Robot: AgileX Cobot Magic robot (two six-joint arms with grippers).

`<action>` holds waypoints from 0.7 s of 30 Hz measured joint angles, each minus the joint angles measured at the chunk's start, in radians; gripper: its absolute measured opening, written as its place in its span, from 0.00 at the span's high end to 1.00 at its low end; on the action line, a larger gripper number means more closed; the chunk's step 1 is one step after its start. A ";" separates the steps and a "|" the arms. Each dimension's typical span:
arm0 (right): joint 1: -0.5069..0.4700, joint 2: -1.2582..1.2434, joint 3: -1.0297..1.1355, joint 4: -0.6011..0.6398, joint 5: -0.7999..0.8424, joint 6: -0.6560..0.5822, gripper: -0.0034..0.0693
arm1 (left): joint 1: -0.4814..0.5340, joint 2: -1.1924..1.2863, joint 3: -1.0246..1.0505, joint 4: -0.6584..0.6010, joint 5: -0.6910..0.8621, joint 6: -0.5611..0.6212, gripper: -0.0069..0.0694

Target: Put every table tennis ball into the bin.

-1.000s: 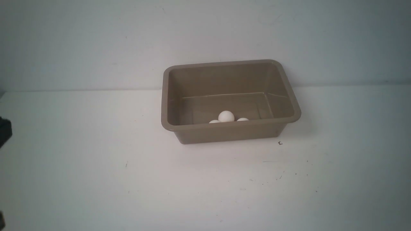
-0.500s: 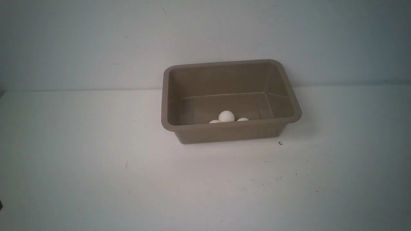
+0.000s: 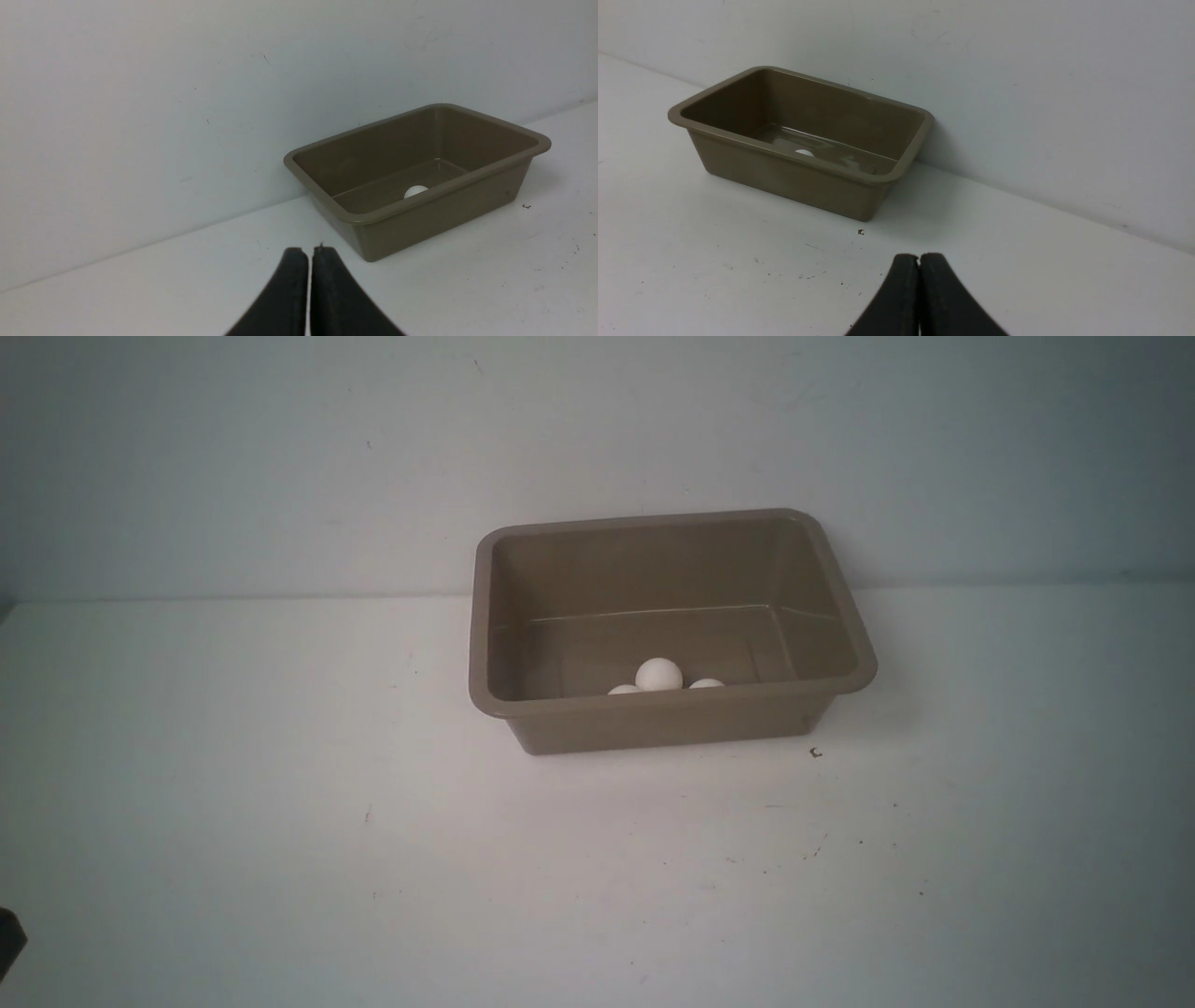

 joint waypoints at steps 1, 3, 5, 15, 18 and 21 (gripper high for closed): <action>0.000 0.000 0.000 0.000 0.000 0.000 0.97 | 0.000 0.000 0.000 0.000 0.000 0.000 0.91; 0.000 0.000 0.000 0.000 0.000 0.000 0.97 | 0.000 0.000 0.000 0.000 0.000 0.000 0.91; 0.000 0.000 0.000 0.000 0.000 0.000 0.97 | 0.000 0.000 0.000 0.000 0.000 0.000 0.91; 0.000 0.000 0.000 0.000 0.000 -0.001 0.97 | 0.000 0.000 0.000 0.014 -0.001 0.016 0.91; 0.000 0.000 0.000 0.000 0.000 -0.002 0.97 | 0.003 0.000 0.003 0.082 -0.001 0.055 0.91; 0.000 0.000 0.000 0.000 0.000 -0.004 0.97 | 0.041 0.000 0.029 0.133 -0.002 0.059 0.91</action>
